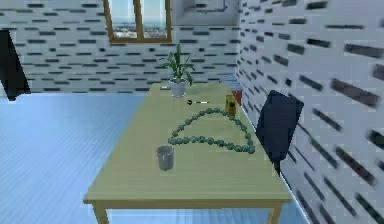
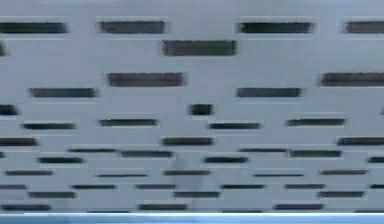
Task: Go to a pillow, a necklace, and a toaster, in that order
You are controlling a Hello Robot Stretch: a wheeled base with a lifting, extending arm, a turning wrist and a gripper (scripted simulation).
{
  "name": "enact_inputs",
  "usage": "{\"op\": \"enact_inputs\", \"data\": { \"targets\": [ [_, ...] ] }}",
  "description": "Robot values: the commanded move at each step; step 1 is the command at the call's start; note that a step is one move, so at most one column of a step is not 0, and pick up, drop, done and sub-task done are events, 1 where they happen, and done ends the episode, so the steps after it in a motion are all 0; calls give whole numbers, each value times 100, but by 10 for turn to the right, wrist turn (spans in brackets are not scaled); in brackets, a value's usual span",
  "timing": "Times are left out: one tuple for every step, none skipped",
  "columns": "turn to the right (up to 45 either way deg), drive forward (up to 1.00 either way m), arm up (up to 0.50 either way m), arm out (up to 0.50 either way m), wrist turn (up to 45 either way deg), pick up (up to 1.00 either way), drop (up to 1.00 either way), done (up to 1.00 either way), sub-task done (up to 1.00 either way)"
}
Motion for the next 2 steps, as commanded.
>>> {"op": "enact_inputs", "data": {
  "targets": [
    [-450, 0, 0, 0, 0, 0, 0, 0, 0],
    [-450, 0, 0, 0, 0, 0, 0, 0, 0]
  ]
}}
